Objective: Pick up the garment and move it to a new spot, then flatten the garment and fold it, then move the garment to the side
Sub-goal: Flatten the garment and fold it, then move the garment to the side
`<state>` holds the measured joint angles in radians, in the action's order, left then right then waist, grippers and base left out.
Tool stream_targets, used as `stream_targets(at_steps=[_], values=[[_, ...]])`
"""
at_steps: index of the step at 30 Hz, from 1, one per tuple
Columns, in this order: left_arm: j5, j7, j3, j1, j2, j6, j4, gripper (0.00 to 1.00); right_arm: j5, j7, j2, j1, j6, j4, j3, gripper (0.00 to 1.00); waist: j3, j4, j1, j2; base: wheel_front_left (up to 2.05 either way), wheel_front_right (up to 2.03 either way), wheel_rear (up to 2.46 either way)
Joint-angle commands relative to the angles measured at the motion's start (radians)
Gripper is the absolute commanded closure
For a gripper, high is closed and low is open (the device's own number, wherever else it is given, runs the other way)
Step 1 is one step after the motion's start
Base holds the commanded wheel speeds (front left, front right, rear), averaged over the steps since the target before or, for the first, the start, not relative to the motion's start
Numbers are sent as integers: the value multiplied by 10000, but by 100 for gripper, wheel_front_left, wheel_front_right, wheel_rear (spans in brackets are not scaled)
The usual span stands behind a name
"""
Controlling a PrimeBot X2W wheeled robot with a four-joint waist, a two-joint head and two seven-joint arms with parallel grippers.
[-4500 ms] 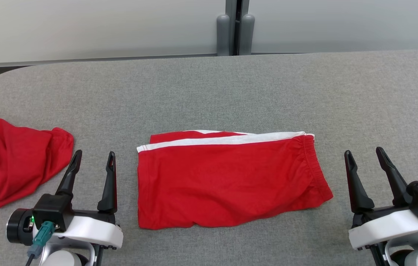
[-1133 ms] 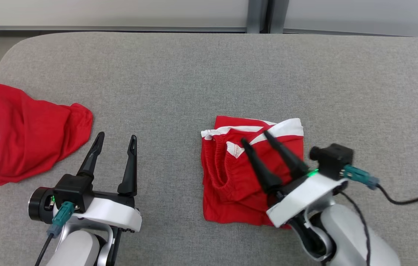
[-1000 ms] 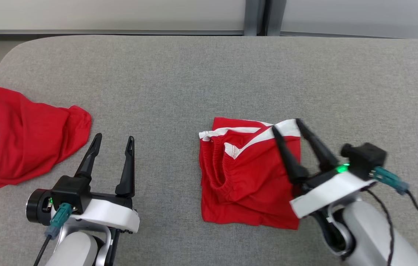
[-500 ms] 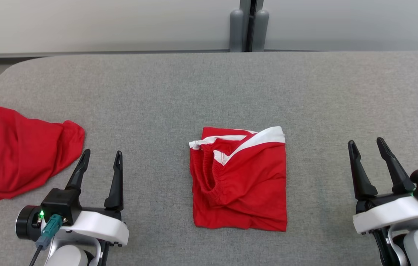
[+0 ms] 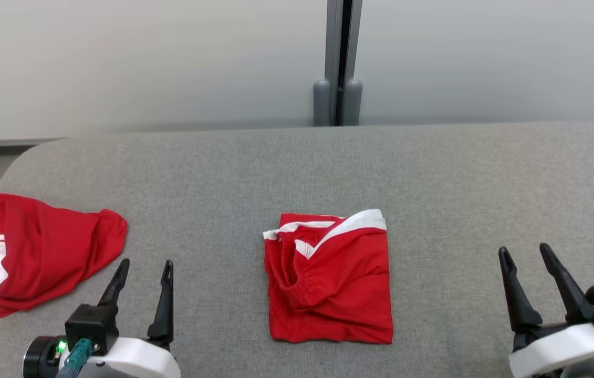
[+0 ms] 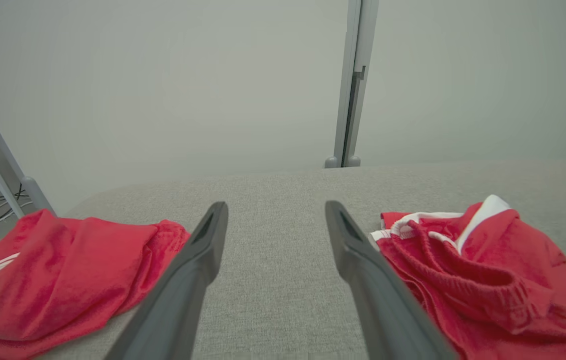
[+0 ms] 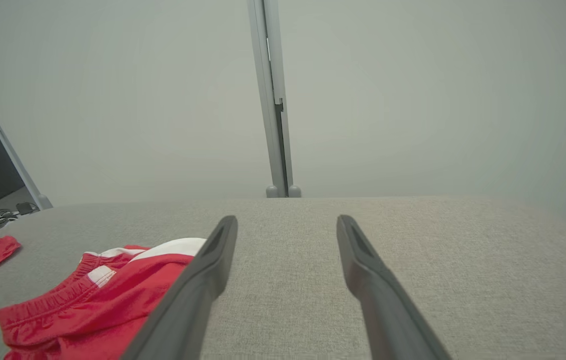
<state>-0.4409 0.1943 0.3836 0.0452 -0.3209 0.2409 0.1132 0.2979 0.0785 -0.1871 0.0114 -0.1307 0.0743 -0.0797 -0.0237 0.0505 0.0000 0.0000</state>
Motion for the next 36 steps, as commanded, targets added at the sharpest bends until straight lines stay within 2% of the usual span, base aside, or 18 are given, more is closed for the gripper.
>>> stream_targets(at_steps=[1,13,29,36], values=[[-47,-6,-8,-148,-85,86,-25,0,-90,-92,-4,168,0,-100,55,0,243,-21,0,0,0,0,0],[-169,-215,-58,-559,-307,262,-301,0,-349,-762,156,960,0,-1050,439,0,522,-109,0,0,0,0,0],[-257,-196,10,-487,-356,250,-201,0,-452,-968,293,1054,0,-1276,455,0,433,-41,0,0,0,0,0],[-196,-167,100,8,-291,145,-242,0,-493,-1087,330,846,0,-1181,393,0,26,316,0,0,0,0,0]])
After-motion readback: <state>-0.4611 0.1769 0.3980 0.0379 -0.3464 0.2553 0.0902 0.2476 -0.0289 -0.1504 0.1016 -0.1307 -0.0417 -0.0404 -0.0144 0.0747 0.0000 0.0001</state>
